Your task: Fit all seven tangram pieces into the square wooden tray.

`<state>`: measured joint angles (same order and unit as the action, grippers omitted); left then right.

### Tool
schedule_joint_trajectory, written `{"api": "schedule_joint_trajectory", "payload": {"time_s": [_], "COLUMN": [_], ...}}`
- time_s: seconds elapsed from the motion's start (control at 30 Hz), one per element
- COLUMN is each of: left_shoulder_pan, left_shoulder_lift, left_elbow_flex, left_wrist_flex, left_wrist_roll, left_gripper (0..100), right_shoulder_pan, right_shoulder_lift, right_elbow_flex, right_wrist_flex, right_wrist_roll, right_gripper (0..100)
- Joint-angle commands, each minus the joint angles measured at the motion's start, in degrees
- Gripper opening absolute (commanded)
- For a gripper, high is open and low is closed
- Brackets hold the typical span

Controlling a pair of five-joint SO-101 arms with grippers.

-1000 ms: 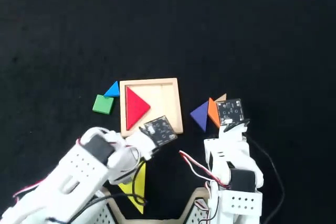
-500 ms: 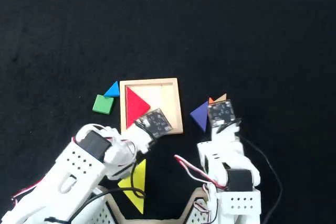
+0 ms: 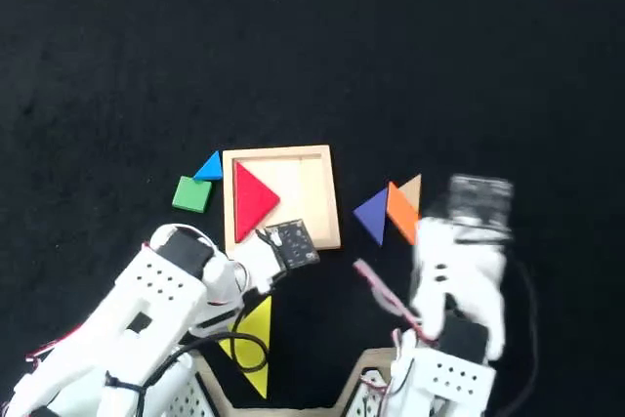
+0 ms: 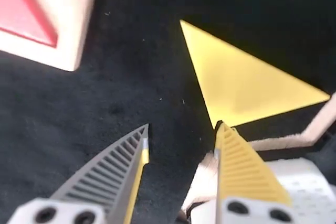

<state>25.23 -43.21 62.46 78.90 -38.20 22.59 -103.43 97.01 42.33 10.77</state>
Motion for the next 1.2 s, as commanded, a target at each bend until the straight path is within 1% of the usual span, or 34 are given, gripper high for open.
{"api": "schedule_joint_trajectory", "payload": {"time_s": [0.0,0.1,0.13,0.2,0.23,0.3,0.37,0.43,0.5,0.57,0.6,0.67,0.77,0.83,0.9,1.0,1.07,1.17], "left_shoulder_pan": [2.15,5.14,5.67,5.58,5.58,5.41,5.49,5.49,5.76,7.08,8.84,13.05,18.86,20.62,21.05,20.7,19.3,14.9], "left_shoulder_lift": [0.44,0.88,0.97,0.97,0.97,1.14,1.14,1.14,1.14,1.23,1.23,1.23,1.32,1.32,1.32,1.32,1.32,1.32], "left_elbow_flex": [-0.92,-3.03,-4.44,-7.25,-8.22,-9.01,-7.96,-6.29,-4.7,-3.47,-2.77,-1.01,3.03,6.46,8.92,9.63,9.63,10.59], "left_wrist_flex": [0.0,2.81,4.22,7.3,8.53,10.2,10.29,8.0,5.36,3.08,2.11,-0.35,-9.14,-14.42,-17.58,-19.25,-19.69,-24.62], "left_wrist_roll": [-1.76,-2.11,-2.2,-3.78,-6.68,-14.86,-21.71,-26.99,-29.89,-30.07,-29.89,-27.16,-20.4,-18.81,-18.81,-18.73,-18.73,-18.81], "left_gripper": [21,22,24,29,30,30,30,30,30,30,30,30,30,30,30,30,30,30], "right_shoulder_pan": [4.66,2.2,2.29,2.29,2.29,2.37,3.34,4.75,5.45,5.63,5.63,5.63,5.71,5.8,5.8,5.8,5.8,5.8], "right_shoulder_lift": [-2.07,-2.07,-2.07,-1.98,-1.98,-1.98,-1.98,-1.98,-1.98,-1.98,-1.98,-1.98,-1.98,-1.98,-1.98,-1.98,-1.98,-1.98], "right_elbow_flex": [-0.48,-0.48,-0.48,-0.48,-0.48,-0.48,-0.48,-0.48,-0.48,-0.48,-0.48,-0.48,-0.48,-0.4,-0.4,-0.4,-0.4,-0.4], "right_wrist_flex": [-4.84,-1.58,-1.05,0.26,0.97,2.11,3.08,3.43,3.96,3.96,3.96,3.87,3.78,3.78,3.87,3.96,4.04,4.75], "right_wrist_roll": [-2.02,-3.6,-3.69,-3.69,-3.69,-3.52,-3.6,-3.69,-3.69,-3.69,-3.69,-3.69,-3.69,-3.69,-3.69,-3.52,-3.43,-3.34], "right_gripper": [3.5,15.1,18.0,18.6,18.0,17.8,18.0,18.0,18.0,18.0,18.0,18.0,18.0,18.1,18.1,18.1,18.1,18.1]}}
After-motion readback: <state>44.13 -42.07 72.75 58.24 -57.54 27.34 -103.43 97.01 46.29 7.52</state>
